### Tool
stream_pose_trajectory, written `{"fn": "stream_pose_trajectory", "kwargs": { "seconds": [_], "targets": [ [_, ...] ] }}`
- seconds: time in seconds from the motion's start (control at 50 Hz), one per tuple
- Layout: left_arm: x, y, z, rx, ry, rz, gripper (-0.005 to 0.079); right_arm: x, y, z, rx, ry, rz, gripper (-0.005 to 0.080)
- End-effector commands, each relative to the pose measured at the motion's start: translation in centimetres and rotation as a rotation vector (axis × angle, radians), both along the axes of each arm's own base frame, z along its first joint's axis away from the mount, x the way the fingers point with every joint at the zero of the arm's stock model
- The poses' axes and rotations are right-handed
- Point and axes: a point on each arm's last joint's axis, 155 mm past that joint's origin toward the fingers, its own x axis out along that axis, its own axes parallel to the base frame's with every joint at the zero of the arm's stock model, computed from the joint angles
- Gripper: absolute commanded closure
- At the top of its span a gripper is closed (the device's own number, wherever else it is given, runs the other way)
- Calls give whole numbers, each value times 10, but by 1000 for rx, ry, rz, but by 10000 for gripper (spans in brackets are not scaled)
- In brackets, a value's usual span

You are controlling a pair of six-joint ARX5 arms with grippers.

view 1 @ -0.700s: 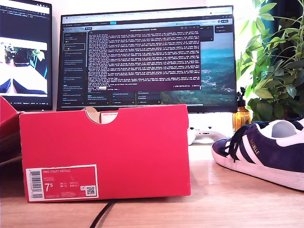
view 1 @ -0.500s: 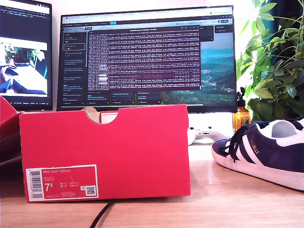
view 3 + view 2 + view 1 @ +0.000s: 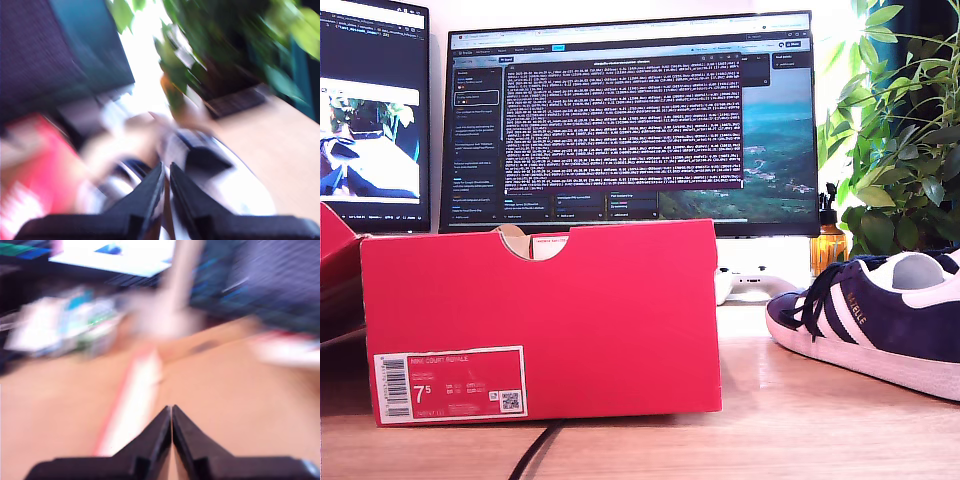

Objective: Pack the blue shoes by picking the first shoe and placing it inside the red shoebox, left side, then picking and rotating the second shoe and placing it in the shoebox

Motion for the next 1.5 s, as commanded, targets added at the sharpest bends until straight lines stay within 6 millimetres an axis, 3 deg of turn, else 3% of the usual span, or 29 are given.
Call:
{"fn": "stream_pose_trajectory", "kwargs": {
  "seconds": [0.0,0.18,0.32,0.38,0.52,0.64,0.82,1.2,1.32,1.48],
  "targets": [
    [-4,-16,25,-57,-97,-87,754,-4,6,24,11,-77,34,759],
    [-32,-59,87,-167,-277,-353,754,-14,12,61,11,-143,70,752],
    [-55,-91,99,-70,-286,-531,756,-22,14,84,2,-153,76,753],
    [-60,-100,91,-20,-231,-579,759,-23,14,89,-3,-137,76,755],
    [-64,-108,64,173,-96,-618,760,-16,14,81,-69,-14,71,765],
    [-66,-114,52,263,-1,-667,760,-5,14,66,-110,122,76,764],
    [-74,-121,14,462,207,-784,760,19,15,59,-120,251,88,764],
    [-69,-104,-61,1042,450,-898,760,69,26,47,-104,457,153,764],
    [-67,-104,-79,1128,514,-916,761,73,34,34,-84,582,202,764],
    [-52,-110,-85,1223,511,-879,761,66,47,19,-57,760,276,764]
  ]
}}
